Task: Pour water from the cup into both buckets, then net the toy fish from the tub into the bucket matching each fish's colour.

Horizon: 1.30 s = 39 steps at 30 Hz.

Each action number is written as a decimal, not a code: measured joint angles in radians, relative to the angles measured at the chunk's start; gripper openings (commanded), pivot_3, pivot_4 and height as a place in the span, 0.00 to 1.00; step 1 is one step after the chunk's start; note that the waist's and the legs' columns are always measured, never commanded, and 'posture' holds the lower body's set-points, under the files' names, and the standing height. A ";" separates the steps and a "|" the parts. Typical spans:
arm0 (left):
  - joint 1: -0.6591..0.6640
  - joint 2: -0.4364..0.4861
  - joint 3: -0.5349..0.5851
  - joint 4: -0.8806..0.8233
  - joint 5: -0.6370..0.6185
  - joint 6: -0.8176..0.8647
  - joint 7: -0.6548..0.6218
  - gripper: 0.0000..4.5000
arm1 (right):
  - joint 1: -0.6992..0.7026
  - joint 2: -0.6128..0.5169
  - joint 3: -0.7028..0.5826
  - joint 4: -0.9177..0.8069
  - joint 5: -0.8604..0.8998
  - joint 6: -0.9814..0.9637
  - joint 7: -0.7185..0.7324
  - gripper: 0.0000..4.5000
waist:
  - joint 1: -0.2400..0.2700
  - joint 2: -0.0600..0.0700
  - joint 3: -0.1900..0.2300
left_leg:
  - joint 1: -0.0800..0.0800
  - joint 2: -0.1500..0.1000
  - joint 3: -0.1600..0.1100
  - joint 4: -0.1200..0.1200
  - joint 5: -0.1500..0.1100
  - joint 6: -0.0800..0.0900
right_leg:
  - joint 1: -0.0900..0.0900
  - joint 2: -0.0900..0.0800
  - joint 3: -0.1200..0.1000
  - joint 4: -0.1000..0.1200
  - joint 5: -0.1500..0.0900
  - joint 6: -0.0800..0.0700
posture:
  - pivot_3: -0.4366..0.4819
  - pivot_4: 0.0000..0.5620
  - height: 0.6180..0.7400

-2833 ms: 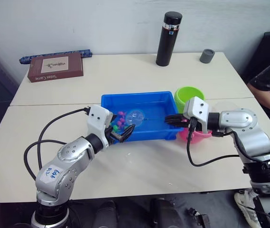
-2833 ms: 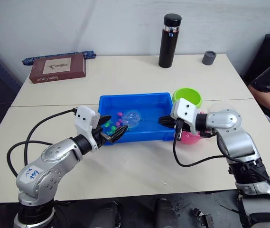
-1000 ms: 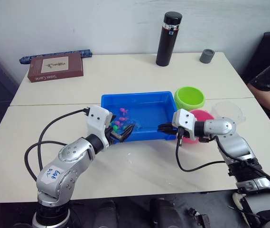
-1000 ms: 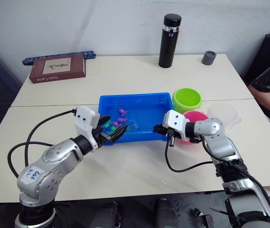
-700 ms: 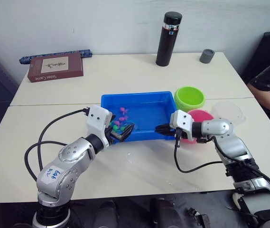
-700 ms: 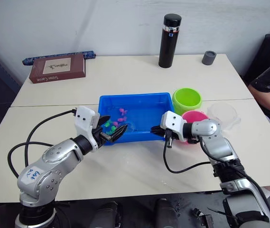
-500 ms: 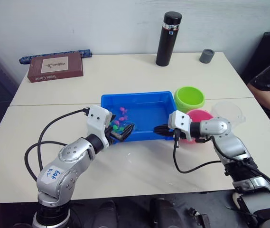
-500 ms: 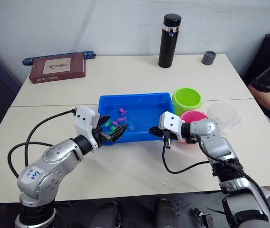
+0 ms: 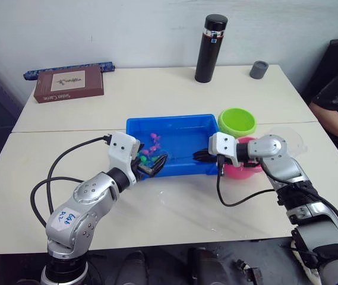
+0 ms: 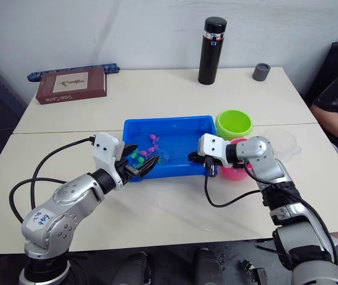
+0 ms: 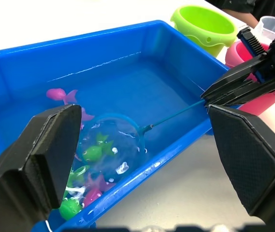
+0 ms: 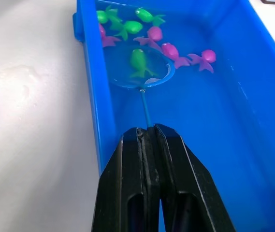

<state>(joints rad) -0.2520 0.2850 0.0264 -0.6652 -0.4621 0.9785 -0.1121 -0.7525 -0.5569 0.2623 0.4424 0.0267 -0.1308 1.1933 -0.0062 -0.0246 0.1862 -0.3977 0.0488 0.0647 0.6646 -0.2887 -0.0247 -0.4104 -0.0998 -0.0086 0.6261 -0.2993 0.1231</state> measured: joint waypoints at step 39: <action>0.020 -0.001 -0.009 -0.001 0.002 -0.023 0.000 1.00 | -0.010 0.005 -0.012 -0.131 0.112 0.298 0.079 0.00 | 0.001 0.000 0.000 | 0.000 0.000 0.000 0.000 -0.002 0.002 | 0.000 0.000 0.000 -0.001 0.000 0.000 | 0.48 0.27 1.00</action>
<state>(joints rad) -0.2319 0.2844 0.0175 -0.6661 -0.4598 0.9557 -0.1125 -0.7622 -0.5519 0.2504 0.3113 0.1389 0.1672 1.2726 -0.0054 -0.0246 0.1863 -0.3979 0.0490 0.0647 0.6642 -0.2905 -0.0230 -0.4104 -0.1001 -0.0088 0.6251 -0.2993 0.1229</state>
